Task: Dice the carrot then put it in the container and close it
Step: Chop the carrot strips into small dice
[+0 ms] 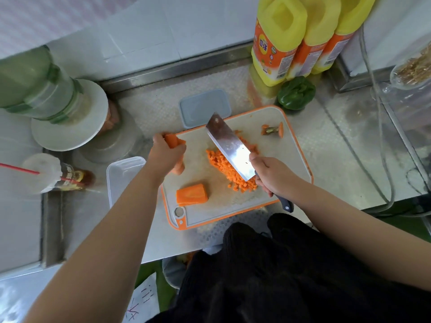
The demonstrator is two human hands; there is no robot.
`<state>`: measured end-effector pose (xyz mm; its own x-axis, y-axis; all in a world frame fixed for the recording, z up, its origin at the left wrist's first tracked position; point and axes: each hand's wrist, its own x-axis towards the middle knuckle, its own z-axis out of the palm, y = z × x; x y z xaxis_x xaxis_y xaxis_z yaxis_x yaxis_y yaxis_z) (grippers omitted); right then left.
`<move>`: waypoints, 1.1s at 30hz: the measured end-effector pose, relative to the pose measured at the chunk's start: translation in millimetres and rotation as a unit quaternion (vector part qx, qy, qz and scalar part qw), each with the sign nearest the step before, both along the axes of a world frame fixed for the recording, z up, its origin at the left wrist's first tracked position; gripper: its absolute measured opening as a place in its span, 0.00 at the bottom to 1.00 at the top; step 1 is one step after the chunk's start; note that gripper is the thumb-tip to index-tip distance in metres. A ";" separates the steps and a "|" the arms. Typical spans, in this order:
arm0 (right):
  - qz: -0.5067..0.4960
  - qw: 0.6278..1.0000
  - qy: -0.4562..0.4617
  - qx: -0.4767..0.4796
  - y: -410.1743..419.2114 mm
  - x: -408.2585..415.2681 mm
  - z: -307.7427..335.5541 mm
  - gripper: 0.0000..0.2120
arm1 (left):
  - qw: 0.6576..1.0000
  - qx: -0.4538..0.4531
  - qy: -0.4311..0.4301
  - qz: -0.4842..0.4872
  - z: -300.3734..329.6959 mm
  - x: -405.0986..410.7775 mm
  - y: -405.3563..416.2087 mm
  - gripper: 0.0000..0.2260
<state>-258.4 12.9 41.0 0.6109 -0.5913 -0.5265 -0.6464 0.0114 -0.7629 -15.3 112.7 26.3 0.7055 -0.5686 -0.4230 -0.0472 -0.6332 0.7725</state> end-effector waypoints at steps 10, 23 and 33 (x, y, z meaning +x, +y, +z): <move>0.060 0.998 -0.003 -0.012 26.2 21.6 -0.2 0.24 | 0.879 -0.153 0.395 0.219 -4.1 -41.3 63.6 0.18; -0.013 0.998 -0.061 0.001 47.1 46.7 11.8 0.10 | 0.834 -0.204 0.473 0.198 14.2 -87.3 46.5 0.09; -0.022 0.995 -0.095 0.019 47.1 42.1 5.4 0.13 | 0.810 -0.228 0.508 0.186 28.0 -98.4 45.6 0.23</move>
<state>-216.4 60.0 46.4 0.6753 -0.6018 -0.4264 -0.4886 0.0681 -0.8699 -113.7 158.3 54.2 0.2838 -0.6566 -0.6988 0.8876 -0.0959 0.4506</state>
